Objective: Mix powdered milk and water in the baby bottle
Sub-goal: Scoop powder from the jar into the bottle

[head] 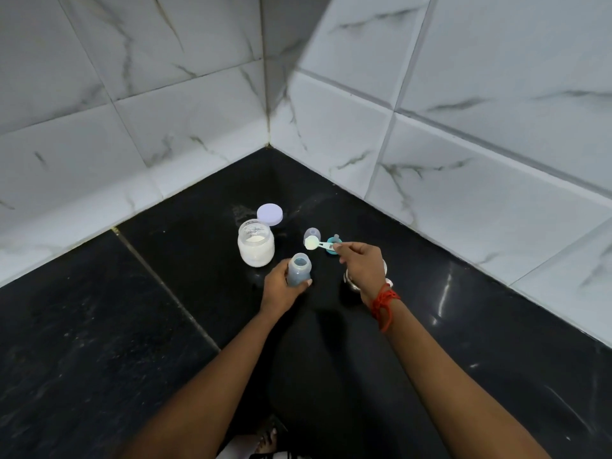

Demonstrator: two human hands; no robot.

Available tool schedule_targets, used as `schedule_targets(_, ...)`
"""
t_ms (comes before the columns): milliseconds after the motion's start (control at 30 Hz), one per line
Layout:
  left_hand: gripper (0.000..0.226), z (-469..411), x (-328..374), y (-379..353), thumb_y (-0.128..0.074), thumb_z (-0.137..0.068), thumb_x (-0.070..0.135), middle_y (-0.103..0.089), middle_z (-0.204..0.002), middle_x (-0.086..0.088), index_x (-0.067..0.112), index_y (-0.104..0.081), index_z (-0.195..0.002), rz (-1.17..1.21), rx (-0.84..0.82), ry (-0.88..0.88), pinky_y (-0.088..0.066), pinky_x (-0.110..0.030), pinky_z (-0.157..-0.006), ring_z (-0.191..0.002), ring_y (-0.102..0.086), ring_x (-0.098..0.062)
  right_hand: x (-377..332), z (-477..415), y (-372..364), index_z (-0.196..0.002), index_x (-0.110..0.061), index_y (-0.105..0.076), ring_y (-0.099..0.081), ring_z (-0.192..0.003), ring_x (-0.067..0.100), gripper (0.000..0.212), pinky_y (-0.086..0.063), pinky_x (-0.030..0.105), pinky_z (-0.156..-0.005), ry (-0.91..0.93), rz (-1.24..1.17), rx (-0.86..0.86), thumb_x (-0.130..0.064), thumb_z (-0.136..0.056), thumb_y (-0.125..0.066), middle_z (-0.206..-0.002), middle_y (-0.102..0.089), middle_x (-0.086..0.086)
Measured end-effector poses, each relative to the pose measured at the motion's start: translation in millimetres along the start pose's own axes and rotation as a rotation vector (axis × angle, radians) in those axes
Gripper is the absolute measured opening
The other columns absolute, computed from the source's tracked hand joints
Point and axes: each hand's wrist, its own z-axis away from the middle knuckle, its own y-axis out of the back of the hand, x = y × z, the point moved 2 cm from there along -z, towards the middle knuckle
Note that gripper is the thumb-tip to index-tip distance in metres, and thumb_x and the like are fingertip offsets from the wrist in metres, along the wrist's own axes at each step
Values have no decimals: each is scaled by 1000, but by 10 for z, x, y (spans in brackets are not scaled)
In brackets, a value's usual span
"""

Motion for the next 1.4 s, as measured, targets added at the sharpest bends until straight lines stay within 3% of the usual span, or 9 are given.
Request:
schedule_targets(167, 54, -13, 90, 51, -100, -62, 36, -72, -107, 8, 26, -70, -107, -13, 46, -39, -57, -25, -84, -98, -69, -9, -67, 52, 53, -87, -14, -77, -48, -52, 1, 14, -41, 19, -55, 100, 54, -10, -21, -93, -68, -65, -61, -4)
schedule_targets(333, 58, -25, 252, 108, -99, -59, 46, -72, -103, 10, 27, -71, -106, 12, 103, -82, -57, -28, -81, -95, -68, -11, -69, 82, 93, -79, -35, -73, -54, -51, -4, 18, -44, 18, -58, 220, 122, 15, -23, -92, -69, -63, -65, -9)
schedule_targets(467, 58, 0, 369, 124, -100, -60, 44, -72, -103, 9, 25, -72, -107, 19, 127, -130, -57, -26, -79, -94, -67, -10, -58, 127, 110, -96, -21, -79, -61, -61, -6, 13, -47, 8, -61, 305, 225, 14, -20, -94, -67, -67, -68, -9)
schedule_targets(600, 62, -9, 383, 123, -99, -58, 50, -72, -104, 9, 26, -72, -108, 20, 134, -136, -58, -28, -81, -94, -68, -10, -31, 159, 142, -103, -21, -78, -66, -75, 14, 16, -56, 32, -72, 515, 489, 30, -25, -96, -64, -81, -72, 1)
schedule_targets(700, 62, 1, 384, 121, -99, -58, 50, -72, -105, 9, 25, -72, -109, 18, 132, -140, -59, -28, -81, -94, -68, -10, -74, 196, 192, -107, -22, -76, -58, -73, 17, 18, -54, 40, -58, 771, 807, 87, -27, -96, -62, -80, -66, -3)
schedule_targets(767, 62, 8, 398, 116, -98, -60, 50, -72, -106, 9, 25, -72, -110, 26, 130, -141, -58, -26, -81, -95, -68, -10, -124, 218, 235, -106, -19, -76, -55, -72, 17, 17, -52, 38, -53, 854, 848, 140, -25, -96, -63, -80, -66, -3)
schedule_targets(1100, 59, 5, 488, 113, -99, -61, 47, -71, -105, 8, 25, -73, -110, 54, 136, -154, -55, -18, -77, -93, -68, -9, -146, 272, 232, -102, -20, -76, -52, -67, 16, 15, -47, 32, -50, 951, 928, 175, -23, -96, -63, -79, -68, -4)
schedule_targets(1267, 62, 2, 467, 124, -96, -60, 53, -72, -105, 8, 25, -73, -110, 69, 145, -149, -57, -22, -78, -94, -68, -10, -224, 284, 242, -106, -23, -76, -52, -68, 15, 29, -44, 27, -51, 948, 928, 221, -30, -98, -50, -81, -69, -7)
schedule_targets(1400, 63, 3, 446, 144, -93, -58, 58, -73, -104, 10, 26, -73, -109, 85, 157, -145, -60, -30, -80, -95, -69, -11, -207, 276, 180, -102, -24, -76, -54, -69, 15, 18, -47, 31, -50, 933, 972, 142, -25, -97, -59, -81, -69, -7)
